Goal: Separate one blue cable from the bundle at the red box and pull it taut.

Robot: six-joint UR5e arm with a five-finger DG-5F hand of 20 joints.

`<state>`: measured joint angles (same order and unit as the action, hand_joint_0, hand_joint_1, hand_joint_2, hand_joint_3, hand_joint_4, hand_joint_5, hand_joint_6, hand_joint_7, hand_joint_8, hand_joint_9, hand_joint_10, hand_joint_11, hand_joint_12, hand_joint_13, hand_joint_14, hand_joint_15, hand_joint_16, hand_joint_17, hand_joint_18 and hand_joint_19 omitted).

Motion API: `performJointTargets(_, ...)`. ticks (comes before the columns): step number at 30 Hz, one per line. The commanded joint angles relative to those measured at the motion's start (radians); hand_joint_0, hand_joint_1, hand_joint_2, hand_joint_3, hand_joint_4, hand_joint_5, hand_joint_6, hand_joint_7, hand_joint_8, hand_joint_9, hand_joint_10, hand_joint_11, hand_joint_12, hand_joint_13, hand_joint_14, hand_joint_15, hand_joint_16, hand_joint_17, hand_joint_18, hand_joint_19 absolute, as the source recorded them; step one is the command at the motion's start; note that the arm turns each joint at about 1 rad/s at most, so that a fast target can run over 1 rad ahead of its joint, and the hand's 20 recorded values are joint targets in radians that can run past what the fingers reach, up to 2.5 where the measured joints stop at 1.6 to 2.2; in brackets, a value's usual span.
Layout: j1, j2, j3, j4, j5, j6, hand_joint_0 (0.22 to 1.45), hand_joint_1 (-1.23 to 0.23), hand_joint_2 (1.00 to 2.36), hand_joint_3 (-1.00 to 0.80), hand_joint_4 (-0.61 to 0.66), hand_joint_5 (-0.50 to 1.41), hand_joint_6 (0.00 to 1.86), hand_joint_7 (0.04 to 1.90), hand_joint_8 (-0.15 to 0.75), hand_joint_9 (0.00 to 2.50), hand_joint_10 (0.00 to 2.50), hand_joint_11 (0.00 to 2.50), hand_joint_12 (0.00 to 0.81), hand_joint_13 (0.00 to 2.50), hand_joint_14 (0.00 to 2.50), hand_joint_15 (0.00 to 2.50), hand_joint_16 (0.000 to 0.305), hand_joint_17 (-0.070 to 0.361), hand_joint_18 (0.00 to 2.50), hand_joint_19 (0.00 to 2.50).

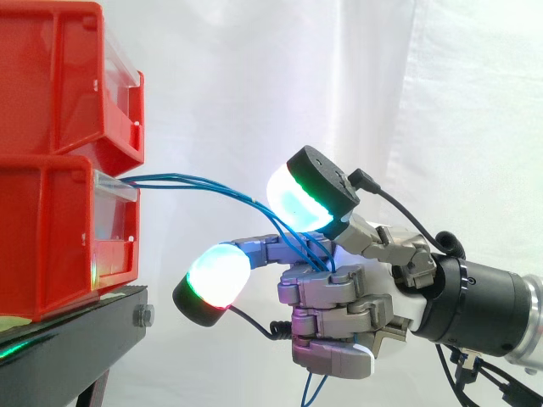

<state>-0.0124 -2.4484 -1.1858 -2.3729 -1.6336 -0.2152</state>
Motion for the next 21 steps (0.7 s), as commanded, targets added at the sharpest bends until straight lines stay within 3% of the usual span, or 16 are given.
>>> performJointTargets(1, -0.003, 0.002, 0.0, 0.0, -0.015, 0.0, 0.57, -0.56, 1.0, -0.48, 0.28, -0.15, 0.6, 1.09, 0.395, 1.29, 2.5, 2.12, 0.565, 1.88, 2.5, 0.97, 0.223, 0.167, 2.46, 1.09)
performJointTargets(9, -0.011, 0.045, 0.0, -0.049, -0.034, -0.007, 0.58, -0.55, 1.0, -0.48, 0.27, -0.16, 0.66, 1.01, 0.402, 1.35, 2.5, 2.14, 0.578, 1.9, 2.5, 1.01, 0.225, 0.169, 2.5, 1.11)
performJointTargets(21, -0.015, 0.045, 0.008, -0.089, -0.028, 0.022, 0.58, -0.54, 1.0, -0.47, 0.28, -0.16, 0.74, 0.92, 0.414, 1.45, 2.5, 2.22, 0.578, 1.91, 2.5, 1.05, 0.222, 0.166, 2.5, 1.13)
